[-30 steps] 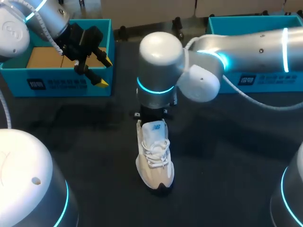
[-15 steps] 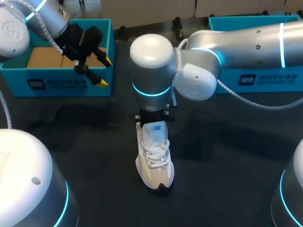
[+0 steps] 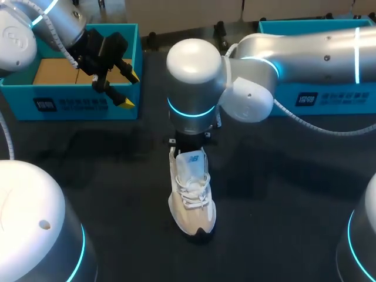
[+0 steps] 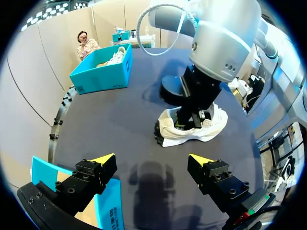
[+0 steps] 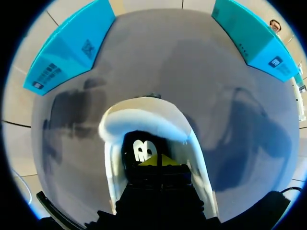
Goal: Take the shoe out of the shoebox, open the shoe tongue, remove and reinsert the insole, then place the shoe into the shoebox
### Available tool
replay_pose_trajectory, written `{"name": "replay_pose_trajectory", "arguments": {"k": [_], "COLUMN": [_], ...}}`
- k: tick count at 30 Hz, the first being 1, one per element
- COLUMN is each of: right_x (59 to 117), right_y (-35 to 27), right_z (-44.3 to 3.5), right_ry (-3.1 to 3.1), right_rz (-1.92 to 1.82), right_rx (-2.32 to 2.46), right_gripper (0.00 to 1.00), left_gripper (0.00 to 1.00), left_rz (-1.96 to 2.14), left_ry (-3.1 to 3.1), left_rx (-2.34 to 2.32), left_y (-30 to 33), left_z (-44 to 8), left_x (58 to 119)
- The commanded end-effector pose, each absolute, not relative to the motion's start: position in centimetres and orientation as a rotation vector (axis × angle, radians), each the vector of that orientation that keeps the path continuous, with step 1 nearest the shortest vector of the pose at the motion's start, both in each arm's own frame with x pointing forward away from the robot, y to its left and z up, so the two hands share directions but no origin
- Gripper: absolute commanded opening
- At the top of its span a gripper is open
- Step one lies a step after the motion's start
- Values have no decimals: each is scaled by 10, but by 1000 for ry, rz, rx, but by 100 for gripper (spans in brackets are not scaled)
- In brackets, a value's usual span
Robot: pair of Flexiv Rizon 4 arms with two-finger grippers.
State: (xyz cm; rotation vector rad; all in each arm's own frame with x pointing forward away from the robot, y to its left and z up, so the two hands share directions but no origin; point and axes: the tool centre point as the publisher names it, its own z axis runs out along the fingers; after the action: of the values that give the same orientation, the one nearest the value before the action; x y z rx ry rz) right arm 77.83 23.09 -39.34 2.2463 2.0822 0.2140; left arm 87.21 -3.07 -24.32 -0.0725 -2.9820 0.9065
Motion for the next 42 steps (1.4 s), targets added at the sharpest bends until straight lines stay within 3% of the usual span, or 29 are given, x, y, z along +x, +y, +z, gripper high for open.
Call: {"name": "replay_pose_trajectory", "arguments": {"k": [1, 18, 42], "right_x": [785, 770, 739], "right_y": [232, 233, 236], "right_z": [-410, -363, -356], "right_ry": [2108, 2406, 2587], "right_rz": [219, 74, -106], "right_rx": [2268, 2288, 2292], "right_gripper": [0, 0, 0], "left_gripper": [100, 100, 100], "left_rz": [901, 901, 901], "left_ry": [-2982, -2982, -2982], "left_rx": [-73, -73, -73], "left_y": [-31, -31, -31], "left_z": [-243, -243, -243], "left_x": [872, 872, 872]}}
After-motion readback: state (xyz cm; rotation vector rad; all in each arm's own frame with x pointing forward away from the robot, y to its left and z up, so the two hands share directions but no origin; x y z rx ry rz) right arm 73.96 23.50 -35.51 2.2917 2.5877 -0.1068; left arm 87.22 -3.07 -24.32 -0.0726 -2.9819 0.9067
